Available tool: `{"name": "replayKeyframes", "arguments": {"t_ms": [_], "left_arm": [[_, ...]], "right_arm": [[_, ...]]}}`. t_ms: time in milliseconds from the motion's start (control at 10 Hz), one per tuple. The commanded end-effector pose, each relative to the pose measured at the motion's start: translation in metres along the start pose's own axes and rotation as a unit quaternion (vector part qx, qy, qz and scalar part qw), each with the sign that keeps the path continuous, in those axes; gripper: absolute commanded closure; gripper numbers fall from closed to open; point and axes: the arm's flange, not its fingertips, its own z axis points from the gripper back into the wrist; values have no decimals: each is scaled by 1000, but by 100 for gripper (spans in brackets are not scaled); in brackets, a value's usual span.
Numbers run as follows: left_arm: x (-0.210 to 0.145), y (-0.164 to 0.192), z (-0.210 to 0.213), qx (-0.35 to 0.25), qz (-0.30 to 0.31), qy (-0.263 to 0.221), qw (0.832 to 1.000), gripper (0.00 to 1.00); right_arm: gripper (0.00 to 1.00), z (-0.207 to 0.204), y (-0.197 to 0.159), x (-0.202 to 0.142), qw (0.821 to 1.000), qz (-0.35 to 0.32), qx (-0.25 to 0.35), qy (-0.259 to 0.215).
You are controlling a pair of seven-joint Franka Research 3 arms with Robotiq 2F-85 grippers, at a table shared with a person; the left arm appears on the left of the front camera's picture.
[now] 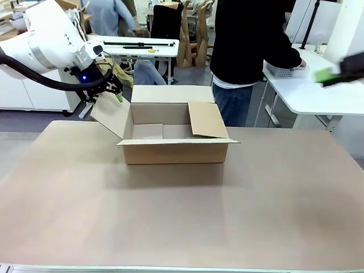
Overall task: Pack the gift set into the box.
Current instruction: Place both hands on the side flaps of the Package Box and spread them outward.
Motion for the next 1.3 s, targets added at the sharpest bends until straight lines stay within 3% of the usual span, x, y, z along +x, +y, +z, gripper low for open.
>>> {"name": "replayKeyframes", "arguments": {"t_ms": [0, 100, 200, 500, 600, 700, 1000, 1100, 1200], "left_arm": [[1, -1, 0, 7, 5, -1, 1000, 0], [1, -1, 0, 7, 5, -1, 1000, 0], [1, -1, 0, 7, 5, -1, 1000, 0], [1, -1, 0, 7, 5, -1, 1000, 0], [1, -1, 0, 7, 5, -1, 1000, 0], [1, -1, 0, 7, 5, -1, 1000, 0], [1, -1, 0, 7, 5, -1, 1000, 0], [1, -1, 0, 7, 5, -1, 1000, 0], [1, -1, 0, 7, 5, -1, 1000, 0]], "right_arm": [[0, -44, 14, 31, 998, 47, -32, 33], [0, -71, 27, 33, 996, 71, -44, 36], [0, -76, 29, 24, 994, 95, -46, 21], [0, -58, 44, 30, 996, 76, -23, 33], [0, -72, 46, 32, 995, 93, -28, 35], [0, -99, 45, 64, 992, -14, -98, 73], [0, -224, 93, 171, 971, -36, -191, 136], [0, -265, 108, 181, 964, -9, -201, 176], [0, -306, 115, 180, 947, -5, -248, 203]]}}
